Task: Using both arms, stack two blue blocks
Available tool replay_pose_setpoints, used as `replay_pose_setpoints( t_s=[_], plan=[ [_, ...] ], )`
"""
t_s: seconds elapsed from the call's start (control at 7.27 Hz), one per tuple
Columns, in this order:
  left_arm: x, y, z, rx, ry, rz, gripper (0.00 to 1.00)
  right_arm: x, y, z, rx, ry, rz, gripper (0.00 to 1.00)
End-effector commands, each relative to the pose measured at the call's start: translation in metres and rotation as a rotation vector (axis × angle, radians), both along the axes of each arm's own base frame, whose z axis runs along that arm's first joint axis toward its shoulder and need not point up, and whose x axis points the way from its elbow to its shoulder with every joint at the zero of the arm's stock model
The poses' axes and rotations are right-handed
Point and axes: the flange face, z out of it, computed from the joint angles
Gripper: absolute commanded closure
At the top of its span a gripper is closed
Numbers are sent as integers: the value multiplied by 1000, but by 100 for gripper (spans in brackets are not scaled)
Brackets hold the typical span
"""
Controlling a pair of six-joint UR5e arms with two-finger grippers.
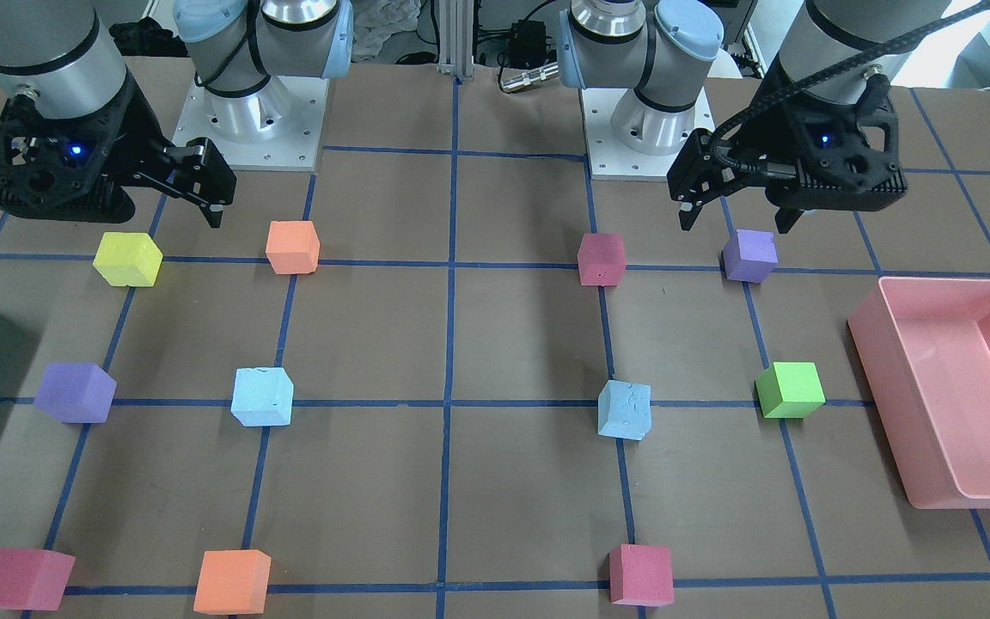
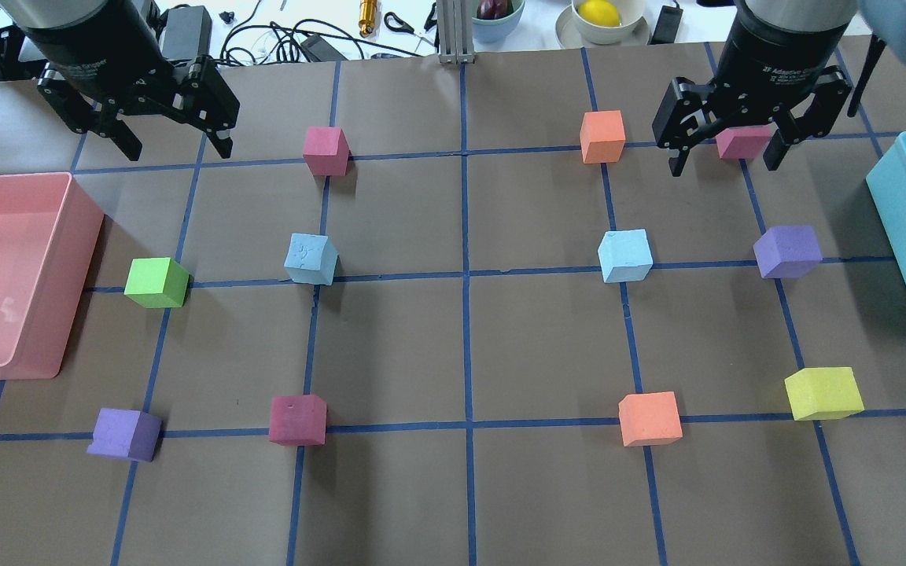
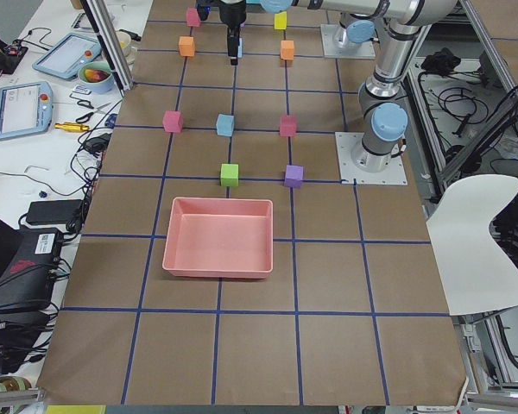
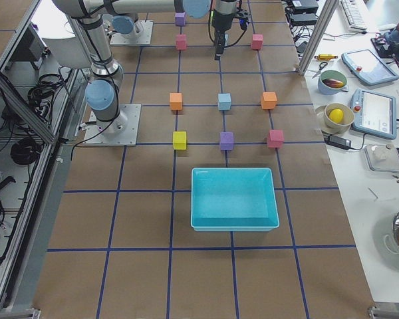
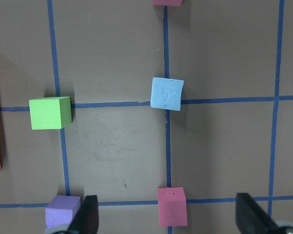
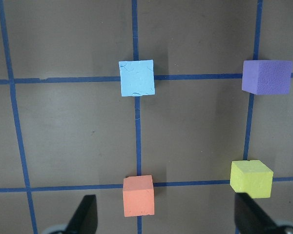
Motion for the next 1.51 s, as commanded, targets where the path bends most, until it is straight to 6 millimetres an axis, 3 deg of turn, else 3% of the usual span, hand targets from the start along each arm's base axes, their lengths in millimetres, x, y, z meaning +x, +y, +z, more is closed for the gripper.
replay_pose_setpoints(
  t_s=[0.0, 0.28, 0.41, 0.69, 0.96, 1.1, 1.38],
  plan=[
    [-3, 0, -4, 10, 4, 15, 0, -1, 0, 0, 1, 2, 0, 0],
    [-3, 2, -8, 17, 4, 28, 0, 0, 0, 0, -4, -1, 3, 0],
    [-3, 2, -11, 22, 3, 34, 0, 0, -4, -9, 21, -7, -2, 0],
    [0, -14, -44, 62, 5, 39, 0, -2, -5, -22, 44, -1, -15, 0],
    [0, -33, -106, 13, 6, 39, 0, -2, -13, -51, 42, -15, -5, 0],
    [0, -32, -145, 28, 5, 34, 0, -3, -34, -66, -40, -9, -1, 0],
    [-1, -27, -210, 16, 7, 36, 0, -4, -68, -144, 28, -18, -19, 0]
  ],
)
